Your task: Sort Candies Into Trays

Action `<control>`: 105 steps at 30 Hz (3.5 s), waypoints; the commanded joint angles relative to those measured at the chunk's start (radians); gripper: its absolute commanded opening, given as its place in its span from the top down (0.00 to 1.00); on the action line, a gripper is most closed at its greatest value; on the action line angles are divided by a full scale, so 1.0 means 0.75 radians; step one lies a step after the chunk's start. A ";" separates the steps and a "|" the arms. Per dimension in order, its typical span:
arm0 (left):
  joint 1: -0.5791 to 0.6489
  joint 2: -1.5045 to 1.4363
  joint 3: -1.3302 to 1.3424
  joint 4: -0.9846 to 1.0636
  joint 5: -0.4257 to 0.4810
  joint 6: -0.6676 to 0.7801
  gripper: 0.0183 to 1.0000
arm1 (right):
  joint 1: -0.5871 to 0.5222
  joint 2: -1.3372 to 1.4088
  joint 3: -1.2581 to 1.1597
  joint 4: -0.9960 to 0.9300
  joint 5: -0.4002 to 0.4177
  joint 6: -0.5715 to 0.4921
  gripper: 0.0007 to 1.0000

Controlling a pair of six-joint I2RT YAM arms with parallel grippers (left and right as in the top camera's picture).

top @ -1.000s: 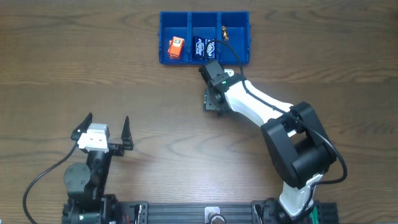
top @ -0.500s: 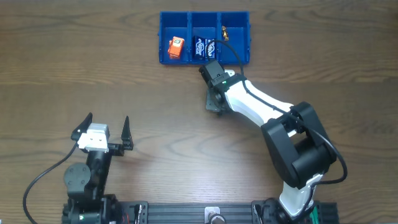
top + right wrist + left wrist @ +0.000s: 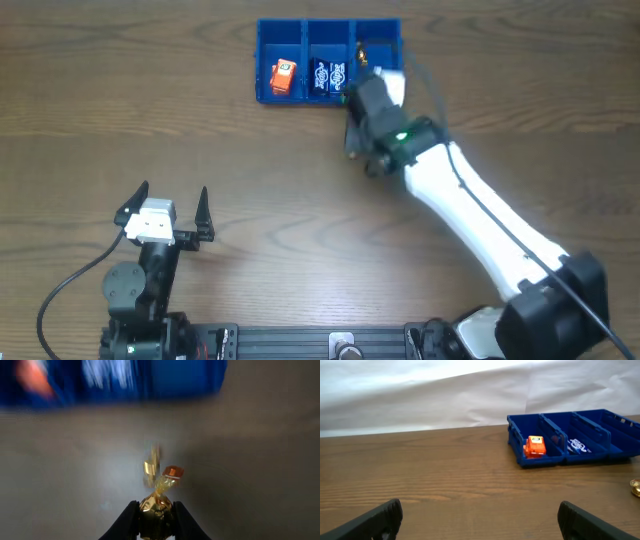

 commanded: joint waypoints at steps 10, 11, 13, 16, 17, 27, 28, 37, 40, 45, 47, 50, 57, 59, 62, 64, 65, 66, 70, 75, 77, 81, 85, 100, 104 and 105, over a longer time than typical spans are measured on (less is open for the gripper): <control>0.002 -0.009 -0.028 -0.042 0.009 0.020 0.00 | -0.199 0.348 0.114 0.516 0.130 -0.304 0.81; 0.002 -0.009 -0.028 -0.042 0.009 0.020 0.00 | -0.199 0.368 0.114 0.517 0.130 -0.304 0.81; 0.002 -0.009 -0.028 -0.042 0.009 0.020 0.00 | -0.199 0.382 0.114 0.515 0.130 -0.305 0.80; 0.002 -0.009 -0.028 -0.042 0.009 0.020 0.00 | -0.199 0.384 0.114 0.511 0.131 -0.305 0.76; 0.002 -0.009 -0.028 -0.042 0.009 0.020 0.00 | -0.199 0.384 0.114 0.511 0.131 -0.305 0.74; 0.002 -0.009 -0.028 -0.042 0.009 0.020 0.00 | -0.199 0.384 0.114 0.565 0.131 -0.320 0.65; 0.002 -0.009 -0.028 -0.042 0.009 0.020 0.00 | -0.199 0.384 0.114 0.563 0.131 -0.320 0.61; 0.002 -0.009 -0.028 -0.042 0.009 0.020 0.00 | -0.117 0.252 0.115 0.254 0.047 -0.242 0.22; 0.002 -0.009 -0.028 -0.042 0.009 0.020 0.00 | -0.047 0.227 0.113 0.111 -0.061 -0.147 0.22; 0.002 -0.009 -0.028 -0.042 0.009 0.020 0.00 | 0.034 0.322 0.103 0.016 -0.080 -0.008 0.22; 0.002 -0.009 -0.028 -0.042 0.009 0.020 0.00 | 0.044 0.377 0.103 0.022 -0.079 -0.003 0.21; 0.002 -0.009 -0.028 -0.042 0.009 0.020 0.00 | 0.044 0.443 0.103 0.039 -0.079 0.004 0.22; 0.002 -0.009 -0.028 -0.042 0.009 0.020 0.00 | -0.006 0.549 0.103 0.058 -0.080 0.032 0.22; 0.002 -0.009 -0.028 -0.042 0.009 0.020 0.00 | -0.012 0.569 0.103 0.068 -0.080 0.032 0.22; 0.002 -0.009 -0.028 -0.042 0.009 0.020 0.00 | -0.016 0.603 0.103 0.082 -0.080 0.032 0.22; 0.002 -0.009 -0.028 -0.042 0.009 0.020 0.00 | -0.016 0.611 0.103 0.087 -0.080 0.032 0.23; 0.002 -0.009 -0.028 -0.042 0.009 0.020 0.00 | -0.016 0.611 0.103 0.086 -0.080 0.032 0.23; 0.002 -0.009 -0.028 -0.042 0.009 0.020 0.00 | -0.016 0.611 0.103 0.086 -0.080 0.032 0.25; 0.002 -0.009 -0.028 -0.042 0.009 0.020 0.00 | -0.016 0.618 0.102 0.088 -0.080 0.032 0.30; 0.002 -0.009 -0.028 -0.042 0.009 0.020 0.00 | -0.016 0.659 0.102 0.117 -0.080 0.032 0.31; 0.002 -0.009 -0.028 -0.042 0.009 0.020 0.00 | -0.016 0.661 0.102 0.123 -0.080 0.032 0.37; 0.002 -0.009 -0.028 -0.042 0.009 0.020 0.00 | -0.016 0.661 0.102 0.127 -0.080 0.033 0.59; 0.002 -0.009 -0.028 -0.042 0.009 0.020 0.00 | -0.016 0.661 0.102 0.131 -0.081 0.033 0.73; 0.002 -0.009 -0.028 -0.042 0.009 0.020 0.00 | -0.054 0.179 0.102 0.291 0.099 -0.217 0.85; 0.002 -0.009 -0.028 -0.042 0.009 0.020 0.00 | -0.174 0.124 0.106 0.483 0.106 -0.316 0.85; 0.002 -0.009 -0.028 -0.042 0.009 0.020 0.00 | -0.200 0.132 0.105 0.507 0.106 -0.320 0.85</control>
